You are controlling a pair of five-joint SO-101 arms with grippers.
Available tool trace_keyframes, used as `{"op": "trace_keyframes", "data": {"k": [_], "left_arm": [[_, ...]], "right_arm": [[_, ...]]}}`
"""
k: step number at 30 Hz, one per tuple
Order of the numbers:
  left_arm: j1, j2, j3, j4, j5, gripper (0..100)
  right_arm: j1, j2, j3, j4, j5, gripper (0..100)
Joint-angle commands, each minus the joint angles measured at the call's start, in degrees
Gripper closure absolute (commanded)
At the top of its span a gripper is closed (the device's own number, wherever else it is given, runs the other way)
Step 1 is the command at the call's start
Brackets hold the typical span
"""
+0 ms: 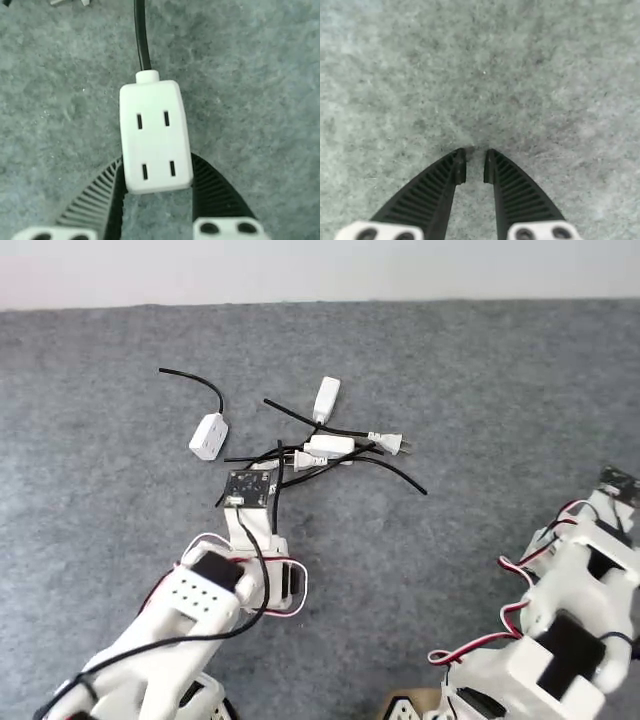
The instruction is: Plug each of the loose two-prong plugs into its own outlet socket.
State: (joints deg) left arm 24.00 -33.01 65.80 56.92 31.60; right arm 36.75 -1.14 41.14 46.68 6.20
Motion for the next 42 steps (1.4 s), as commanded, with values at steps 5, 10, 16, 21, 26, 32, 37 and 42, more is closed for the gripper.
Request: {"op": "trace_keyframes", "data": {"k": [5,10,16,21,26,32,37,42], "left_arm": [[0.5,5.3,-3.1,-10.6,0.0,98],[0.4,5.7,-3.3,-11.0,0.0,90],[1.8,5.3,-0.6,-9.4,0.4,54],[2.6,5.2,0.6,-9.4,0.4,48],[-1.2,5.2,-1.3,-8.9,0.4,48],[-10.0,5.2,-11.6,1.6,0.0,48],[-14.9,5.1,-16.3,8.3,-6.6,48],[-24.0,5.1,-20.8,11.6,-10.6,48]], "right_arm": [[-1.7,-0.1,-0.4,0.5,0.3,93.6],[-1.3,-0.1,-0.4,0.5,0.3,93.6],[-1.2,-0.1,-0.4,0.4,0.3,93.6],[-1.2,-0.1,-0.4,0.0,0.3,93.6],[-1.2,0.0,-0.4,-0.1,0.3,93.6],[-1.2,0.0,-0.4,0.0,0.3,93.6],[-1.5,-0.5,-0.4,0.0,0.3,93.7],[-3.2,-1.1,-1.9,0.2,0.3,94.0]]}}
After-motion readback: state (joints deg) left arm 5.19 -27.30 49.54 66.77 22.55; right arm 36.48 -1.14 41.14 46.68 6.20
